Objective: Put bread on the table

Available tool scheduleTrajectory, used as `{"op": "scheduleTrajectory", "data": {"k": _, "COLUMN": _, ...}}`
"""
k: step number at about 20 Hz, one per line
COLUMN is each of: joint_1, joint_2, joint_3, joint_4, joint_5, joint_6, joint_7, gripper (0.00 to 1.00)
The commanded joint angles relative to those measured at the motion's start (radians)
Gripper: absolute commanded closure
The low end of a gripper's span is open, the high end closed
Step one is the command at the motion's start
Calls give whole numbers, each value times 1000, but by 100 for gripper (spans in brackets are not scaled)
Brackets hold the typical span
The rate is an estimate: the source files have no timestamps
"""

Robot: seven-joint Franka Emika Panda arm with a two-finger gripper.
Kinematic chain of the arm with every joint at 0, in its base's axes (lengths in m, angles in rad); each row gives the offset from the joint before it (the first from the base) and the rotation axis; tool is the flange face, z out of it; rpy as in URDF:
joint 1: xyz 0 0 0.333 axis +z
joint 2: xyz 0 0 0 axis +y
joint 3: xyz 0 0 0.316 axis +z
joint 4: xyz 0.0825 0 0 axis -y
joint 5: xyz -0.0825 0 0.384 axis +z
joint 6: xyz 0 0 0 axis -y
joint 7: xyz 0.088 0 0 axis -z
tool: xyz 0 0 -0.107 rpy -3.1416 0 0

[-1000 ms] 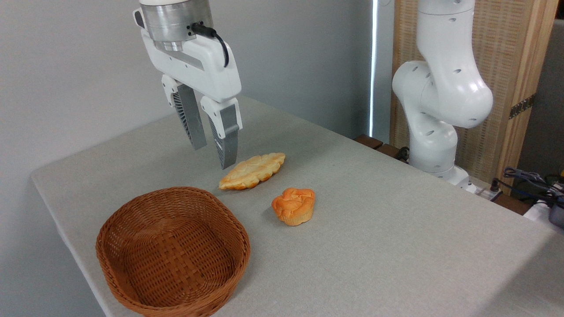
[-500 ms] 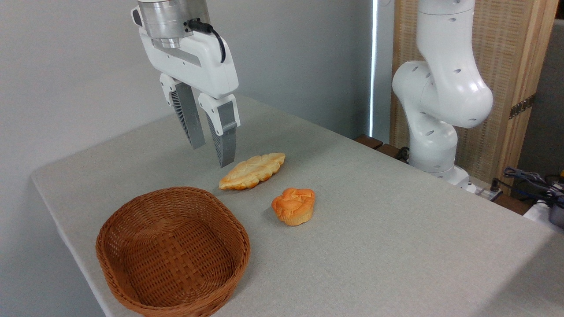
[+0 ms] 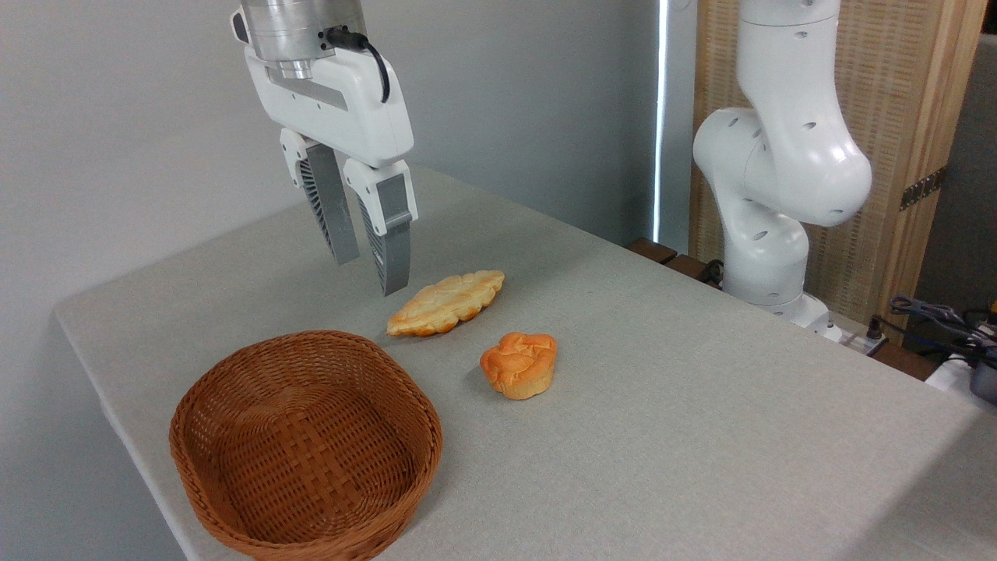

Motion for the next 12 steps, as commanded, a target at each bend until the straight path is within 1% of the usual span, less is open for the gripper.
{"op": "scheduleTrajectory", "data": {"k": 1, "joint_1": 7, "joint_2": -23, "joint_3": -9, "joint_4": -28, "joint_5": 16, "joint_6": 14, "joint_7": -4, "gripper": 0}}
{"op": "scheduleTrajectory", "data": {"k": 4, "joint_1": 6, "joint_2": -19, "joint_3": 4, "joint_4": -25, "joint_5": 16, "joint_6": 12, "joint_7": -4, "gripper": 0}}
{"op": "scheduleTrajectory", "data": {"k": 12, "joint_1": 9, "joint_2": -25, "joint_3": -4, "joint_4": -27, "joint_5": 15, "joint_6": 9, "joint_7": -2, "gripper": 0}}
